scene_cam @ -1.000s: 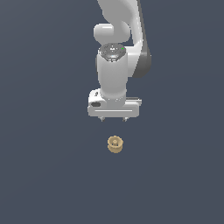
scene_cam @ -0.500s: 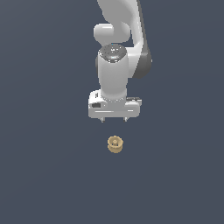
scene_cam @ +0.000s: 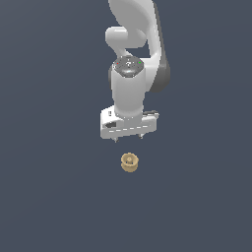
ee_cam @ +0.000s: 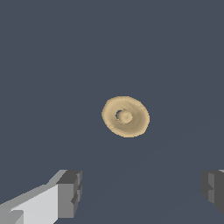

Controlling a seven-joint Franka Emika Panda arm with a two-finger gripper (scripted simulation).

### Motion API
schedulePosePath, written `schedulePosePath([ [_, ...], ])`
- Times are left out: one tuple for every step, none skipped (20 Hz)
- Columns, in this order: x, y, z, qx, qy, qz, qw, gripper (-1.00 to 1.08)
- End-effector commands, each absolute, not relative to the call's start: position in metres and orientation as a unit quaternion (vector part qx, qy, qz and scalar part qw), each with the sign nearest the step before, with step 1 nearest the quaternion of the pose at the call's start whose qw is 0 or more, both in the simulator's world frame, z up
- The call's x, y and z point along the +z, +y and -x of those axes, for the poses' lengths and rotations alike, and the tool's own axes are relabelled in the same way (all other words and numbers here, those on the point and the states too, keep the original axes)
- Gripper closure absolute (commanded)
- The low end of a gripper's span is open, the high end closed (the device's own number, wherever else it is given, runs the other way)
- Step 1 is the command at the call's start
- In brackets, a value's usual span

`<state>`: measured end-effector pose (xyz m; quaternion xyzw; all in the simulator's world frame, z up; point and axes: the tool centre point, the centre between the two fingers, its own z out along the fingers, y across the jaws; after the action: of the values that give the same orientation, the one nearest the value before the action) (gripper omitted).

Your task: Pick up the object and move it to a goal position.

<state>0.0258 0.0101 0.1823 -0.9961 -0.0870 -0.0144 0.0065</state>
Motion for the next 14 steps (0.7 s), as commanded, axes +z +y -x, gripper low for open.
schedulePosePath([
  [0.178,0.010,-0.028,-0.013,-0.118,0.993,0.005,-0.92],
  [0.176,0.011,-0.029,-0.013,-0.132,0.991,0.004,-0.92],
  [0.174,0.011,-0.031,-0.012,-0.146,0.989,0.003,-0.92],
  [0.172,0.011,-0.032,-0.011,-0.161,0.987,0.003,-0.92],
  [0.170,0.011,-0.033,-0.011,-0.175,0.984,0.002,-0.92],
  [0.168,0.011,-0.034,-0.010,-0.190,0.982,0.001,-0.92],
  [0.166,0.012,-0.035,-0.010,-0.204,0.979,0.001,-0.92],
  [0.164,0.012,-0.036,-0.009,-0.218,0.976,0.000,-0.92],
  [0.162,0.012,-0.037,-0.009,-0.232,0.973,0.000,-0.92],
  [0.160,0.012,-0.038,-0.008,-0.246,0.969,-0.001,-0.92],
  [0.158,0.012,-0.039,-0.007,-0.261,0.965,-0.001,-0.92],
  [0.156,0.013,-0.041,-0.007,-0.275,0.962,-0.002,-0.92],
  [0.154,0.013,-0.042,-0.006,-0.288,0.957,-0.002,-0.92],
  [0.152,0.013,-0.043,-0.006,-0.302,0.953,-0.002,-0.92],
])
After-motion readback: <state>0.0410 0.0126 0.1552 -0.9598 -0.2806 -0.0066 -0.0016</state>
